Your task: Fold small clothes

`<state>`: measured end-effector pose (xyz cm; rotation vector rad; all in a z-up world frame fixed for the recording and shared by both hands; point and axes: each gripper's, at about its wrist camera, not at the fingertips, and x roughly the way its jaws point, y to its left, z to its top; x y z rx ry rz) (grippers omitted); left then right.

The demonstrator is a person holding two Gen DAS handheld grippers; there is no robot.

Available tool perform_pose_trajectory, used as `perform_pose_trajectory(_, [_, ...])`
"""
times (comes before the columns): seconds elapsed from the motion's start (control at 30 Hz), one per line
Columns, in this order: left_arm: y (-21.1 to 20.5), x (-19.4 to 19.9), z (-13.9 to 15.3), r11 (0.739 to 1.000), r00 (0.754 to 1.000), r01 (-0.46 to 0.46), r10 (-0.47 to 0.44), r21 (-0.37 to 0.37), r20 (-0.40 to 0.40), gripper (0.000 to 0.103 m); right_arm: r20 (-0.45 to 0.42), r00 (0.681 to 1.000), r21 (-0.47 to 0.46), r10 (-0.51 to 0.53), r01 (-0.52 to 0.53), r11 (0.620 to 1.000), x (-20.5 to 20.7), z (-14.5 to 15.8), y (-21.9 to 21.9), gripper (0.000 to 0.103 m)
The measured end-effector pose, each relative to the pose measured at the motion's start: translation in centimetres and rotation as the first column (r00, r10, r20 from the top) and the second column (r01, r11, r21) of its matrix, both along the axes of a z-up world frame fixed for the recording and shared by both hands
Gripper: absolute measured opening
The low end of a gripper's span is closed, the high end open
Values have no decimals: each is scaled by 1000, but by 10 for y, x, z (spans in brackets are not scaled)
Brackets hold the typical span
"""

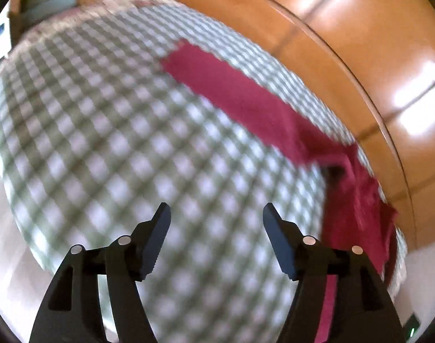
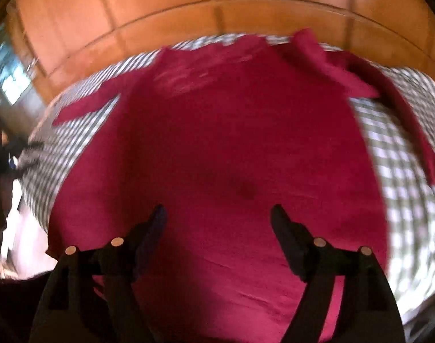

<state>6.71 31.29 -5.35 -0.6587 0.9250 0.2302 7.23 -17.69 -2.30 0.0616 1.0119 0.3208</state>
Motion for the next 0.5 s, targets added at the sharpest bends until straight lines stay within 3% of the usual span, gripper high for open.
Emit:
perform_pose_trajectory(0.17, [50,36,1,992,995,-97,97,81,0,66,-31,998,-60,51,-53,997,15,-32,30,91])
perform_pose_trajectory(0.3, [80,75,-1,981,990,-131,136,143,-24,66,-50,997,-24,51,-53,998,4,-44,19,101])
perform_pose_trajectory(0.47, [96,116,-20,982,987,-127,139,139,-80,66,-85,995,-33,61,-64,997,12,-46,24,101])
perform_pose_trajectory(0.5, [94,121,-23,980,987,-125,140,157,-85,53,-86,995,-25,52,-54,998,13,-46,23,101])
